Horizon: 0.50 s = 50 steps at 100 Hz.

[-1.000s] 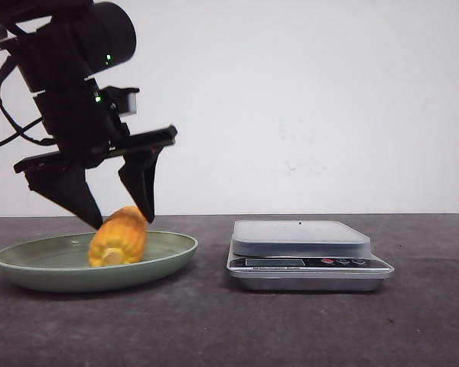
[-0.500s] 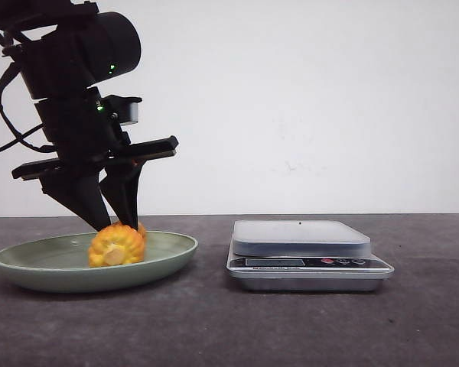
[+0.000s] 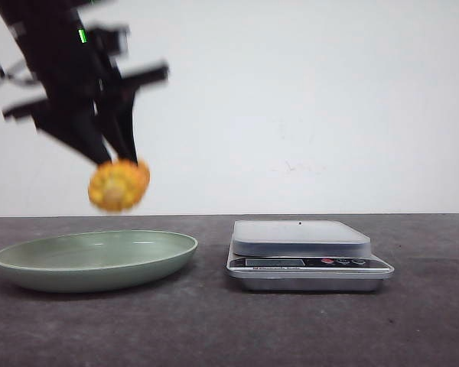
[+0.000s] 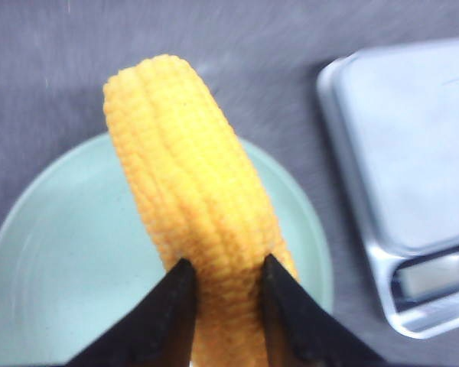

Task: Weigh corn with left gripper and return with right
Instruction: 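Lift the corn with the left gripper and place it on the scale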

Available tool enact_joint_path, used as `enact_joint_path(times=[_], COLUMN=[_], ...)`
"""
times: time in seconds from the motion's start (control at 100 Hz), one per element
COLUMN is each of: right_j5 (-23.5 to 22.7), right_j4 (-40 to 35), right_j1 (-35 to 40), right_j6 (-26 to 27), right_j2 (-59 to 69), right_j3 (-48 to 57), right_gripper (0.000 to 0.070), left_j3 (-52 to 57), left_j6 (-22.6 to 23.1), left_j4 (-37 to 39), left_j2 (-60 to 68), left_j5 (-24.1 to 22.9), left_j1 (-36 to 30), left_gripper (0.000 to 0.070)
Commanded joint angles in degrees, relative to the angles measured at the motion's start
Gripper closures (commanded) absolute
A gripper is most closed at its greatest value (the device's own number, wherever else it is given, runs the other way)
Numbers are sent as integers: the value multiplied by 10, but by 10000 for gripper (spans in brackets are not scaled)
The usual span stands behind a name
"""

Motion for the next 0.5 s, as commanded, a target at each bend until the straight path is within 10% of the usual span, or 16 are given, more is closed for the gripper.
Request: enact_joint_path(times=[0.0, 0.49], right_j5=[1, 0], right_j4=[4, -14], right_j1=[2, 2], right_j6=[-4, -4], right_j2=[2, -2], right_j3=[9, 9], right_gripper=[70, 70], left_j3=[13, 242], left_j6=[0, -47], left_j4=[3, -4], left_j2=[-3, 235], left_j5=[3, -1], left_j1=[-21, -135], left_gripper=[689, 687])
